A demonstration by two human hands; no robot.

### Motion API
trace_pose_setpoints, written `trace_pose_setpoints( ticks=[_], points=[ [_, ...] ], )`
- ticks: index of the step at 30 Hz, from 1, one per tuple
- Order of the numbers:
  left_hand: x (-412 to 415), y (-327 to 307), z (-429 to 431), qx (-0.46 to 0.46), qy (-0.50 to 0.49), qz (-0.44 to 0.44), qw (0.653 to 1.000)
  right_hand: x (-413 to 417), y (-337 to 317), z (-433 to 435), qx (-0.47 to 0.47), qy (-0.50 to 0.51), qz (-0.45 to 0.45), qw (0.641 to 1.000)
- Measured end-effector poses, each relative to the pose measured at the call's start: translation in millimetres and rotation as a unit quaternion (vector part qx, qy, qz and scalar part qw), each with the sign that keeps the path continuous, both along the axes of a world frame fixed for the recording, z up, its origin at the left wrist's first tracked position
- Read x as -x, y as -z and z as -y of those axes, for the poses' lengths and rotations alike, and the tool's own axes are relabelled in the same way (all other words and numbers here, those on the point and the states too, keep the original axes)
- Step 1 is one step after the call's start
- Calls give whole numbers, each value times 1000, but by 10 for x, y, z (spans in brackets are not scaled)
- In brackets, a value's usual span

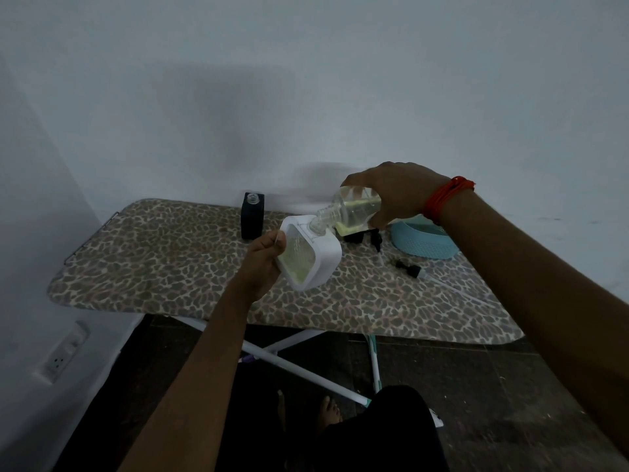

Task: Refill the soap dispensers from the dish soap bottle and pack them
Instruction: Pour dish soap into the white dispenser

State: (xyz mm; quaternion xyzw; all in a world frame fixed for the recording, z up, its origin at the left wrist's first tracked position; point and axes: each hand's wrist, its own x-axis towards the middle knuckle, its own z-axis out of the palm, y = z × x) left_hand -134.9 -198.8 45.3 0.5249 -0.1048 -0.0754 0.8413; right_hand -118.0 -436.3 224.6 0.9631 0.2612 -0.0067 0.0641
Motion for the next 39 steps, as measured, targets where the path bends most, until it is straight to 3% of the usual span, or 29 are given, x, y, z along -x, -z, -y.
trace_pose_setpoints(
  ticks=[39],
  points=[
    [-63, 126, -35, 25, 25, 22, 999, 4, 22, 15, -4, 0, -1, 1000]
  ],
)
